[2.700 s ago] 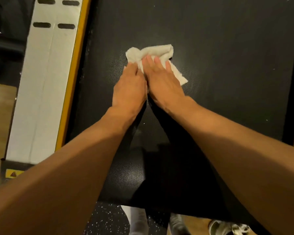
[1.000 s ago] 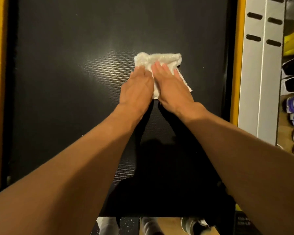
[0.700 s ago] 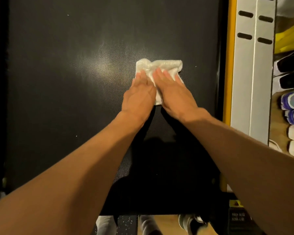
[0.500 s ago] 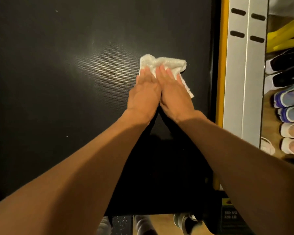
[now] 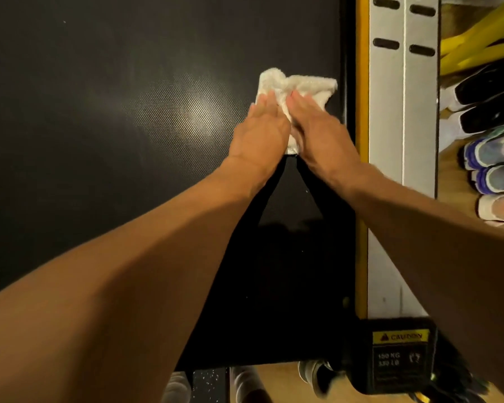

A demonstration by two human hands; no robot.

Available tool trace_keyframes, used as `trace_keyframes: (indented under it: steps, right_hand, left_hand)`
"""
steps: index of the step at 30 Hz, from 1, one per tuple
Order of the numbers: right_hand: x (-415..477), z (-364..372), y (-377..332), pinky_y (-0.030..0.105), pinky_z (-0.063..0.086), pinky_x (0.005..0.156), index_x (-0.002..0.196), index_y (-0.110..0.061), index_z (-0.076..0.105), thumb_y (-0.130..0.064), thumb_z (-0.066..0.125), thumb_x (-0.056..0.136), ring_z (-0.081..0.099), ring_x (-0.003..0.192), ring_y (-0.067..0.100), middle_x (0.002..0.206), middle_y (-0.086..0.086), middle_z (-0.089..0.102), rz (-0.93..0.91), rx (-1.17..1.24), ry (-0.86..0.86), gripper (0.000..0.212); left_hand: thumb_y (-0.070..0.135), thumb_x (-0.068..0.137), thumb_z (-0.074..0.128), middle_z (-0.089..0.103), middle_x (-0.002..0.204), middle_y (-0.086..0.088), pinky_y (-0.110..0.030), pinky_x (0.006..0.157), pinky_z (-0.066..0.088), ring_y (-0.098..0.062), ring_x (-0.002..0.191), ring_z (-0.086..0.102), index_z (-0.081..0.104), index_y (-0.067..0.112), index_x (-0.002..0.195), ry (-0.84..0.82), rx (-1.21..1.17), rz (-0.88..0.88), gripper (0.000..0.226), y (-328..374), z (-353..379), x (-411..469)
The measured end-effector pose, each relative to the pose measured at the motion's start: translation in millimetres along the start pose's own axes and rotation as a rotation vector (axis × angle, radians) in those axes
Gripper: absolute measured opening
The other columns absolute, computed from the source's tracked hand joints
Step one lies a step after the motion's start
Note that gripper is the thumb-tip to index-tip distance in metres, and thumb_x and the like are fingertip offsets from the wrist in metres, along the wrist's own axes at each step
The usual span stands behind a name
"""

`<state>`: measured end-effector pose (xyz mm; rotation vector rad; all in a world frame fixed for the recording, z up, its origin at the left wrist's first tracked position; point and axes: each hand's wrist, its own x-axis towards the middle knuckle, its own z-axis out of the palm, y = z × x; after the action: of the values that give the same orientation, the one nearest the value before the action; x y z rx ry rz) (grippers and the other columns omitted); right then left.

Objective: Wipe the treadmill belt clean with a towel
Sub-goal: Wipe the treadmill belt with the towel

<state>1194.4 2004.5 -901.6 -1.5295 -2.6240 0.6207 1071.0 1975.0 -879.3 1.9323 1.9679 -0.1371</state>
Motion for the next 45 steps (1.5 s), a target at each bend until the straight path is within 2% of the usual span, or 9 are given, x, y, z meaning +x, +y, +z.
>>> trace_keyframes:
  steps: [5, 8, 13, 18, 20, 23, 28, 36, 45]
  right_hand:
    - [-54, 31, 15, 0.034, 0.035, 0.112, 0.129, -0.034, 0.059, -0.061, 0.051, 0.089, 0.051, 0.123, -0.006, 0.128, -0.007, 0.064, 0.19, 0.19, 0.031, 0.049]
    - [-86, 41, 17, 0.042, 0.044, 0.105, 0.127, -0.043, 0.056, -0.08, 0.054, 0.074, 0.063, 0.111, 0.01, 0.118, -0.009, 0.067, 0.348, 0.334, -0.001, 0.064]
    - [-117, 62, 21, 0.046, 0.042, 0.107, 0.134, -0.046, 0.046, -0.08, 0.052, 0.075, 0.058, 0.12, 0.014, 0.133, -0.011, 0.057, 0.269, 0.262, -0.009, 0.068]
    - [-117, 58, -2, 0.049, 0.052, 0.091, 0.123, 0.0, 0.059, -0.011, 0.07, 0.086, 0.061, 0.102, 0.037, 0.116, 0.022, 0.061, 0.197, -0.086, 0.189, 0.041]
    - [-123, 59, -9, 0.04, 0.054, 0.083, 0.115, 0.002, 0.064, -0.023, 0.054, 0.098, 0.064, 0.089, 0.032, 0.103, 0.021, 0.066, 0.155, -0.138, 0.253, 0.032]
    - [-130, 53, -13, 0.039, 0.055, 0.083, 0.109, 0.004, 0.065, -0.032, 0.033, 0.104, 0.065, 0.084, 0.031, 0.098, 0.021, 0.067, 0.087, -0.106, 0.193, 0.048]
    - [-113, 24, -11, 0.04, 0.043, 0.096, 0.122, -0.006, 0.053, -0.022, 0.055, 0.097, 0.051, 0.109, 0.029, 0.122, 0.015, 0.054, 0.216, 0.109, -0.036, 0.03]
    - [-153, 56, -37, 0.042, 0.054, 0.089, 0.118, 0.003, 0.061, -0.025, 0.049, 0.097, 0.062, 0.093, 0.031, 0.106, 0.02, 0.064, 0.177, 0.086, 0.132, 0.037]
    - [-137, 62, -63, 0.036, 0.041, 0.102, 0.133, -0.017, 0.049, -0.027, 0.052, 0.099, 0.047, 0.119, 0.025, 0.133, 0.009, 0.05, 0.438, 0.075, 0.001, 0.036]
  left_hand:
    - [0.012, 0.102, 0.03, 0.003, 0.159, -0.014, -0.04, 0.111, 0.028, -0.031, 0.146, 0.008, 0.017, 0.005, 0.15, -0.107, -0.042, 0.161, 0.05, 17, 24, -24]
    - [0.01, 0.103, 0.028, -0.003, 0.16, -0.013, -0.035, 0.116, 0.018, -0.028, 0.147, -0.002, 0.011, 0.005, 0.151, -0.109, 0.008, 0.194, 0.052, 27, 41, -42]
    - [0.011, 0.103, 0.029, -0.002, 0.159, -0.017, -0.034, 0.117, 0.015, -0.029, 0.147, -0.001, 0.013, 0.001, 0.15, -0.158, 0.037, 0.214, 0.051, 36, 57, -61]
    - [0.01, 0.101, 0.029, 0.022, 0.155, -0.017, -0.034, 0.112, 0.026, -0.029, 0.145, 0.019, 0.04, 0.002, 0.138, -0.106, 0.035, 0.272, 0.04, 32, 42, -67]
    - [0.008, 0.093, 0.032, 0.056, 0.125, -0.013, -0.031, 0.091, 0.044, -0.026, 0.118, 0.053, 0.063, 0.007, 0.11, 0.02, 0.071, 0.369, 0.035, 28, 43, -70]
    - [0.012, 0.08, 0.031, 0.058, 0.079, -0.003, -0.031, 0.061, 0.041, -0.022, 0.074, 0.056, 0.064, 0.012, 0.075, 0.098, 0.099, 0.478, 0.033, 21, 50, -80]
    - [0.021, 0.095, 0.045, 0.051, 0.115, -0.008, -0.038, 0.083, 0.037, -0.029, 0.107, 0.045, 0.057, 0.009, 0.111, 0.078, 0.152, 0.373, 0.022, 19, 46, -55]
    - [0.014, 0.094, 0.044, 0.054, 0.111, -0.01, -0.038, 0.083, 0.04, -0.028, 0.1, 0.05, 0.049, 0.008, 0.116, 0.014, 0.054, 0.404, 0.023, 3, 64, -100]
    - [0.008, 0.094, 0.042, 0.054, 0.118, -0.01, -0.034, 0.087, 0.041, -0.027, 0.108, 0.049, 0.047, 0.008, 0.119, 0.016, 0.036, 0.26, 0.024, -4, 56, -108]
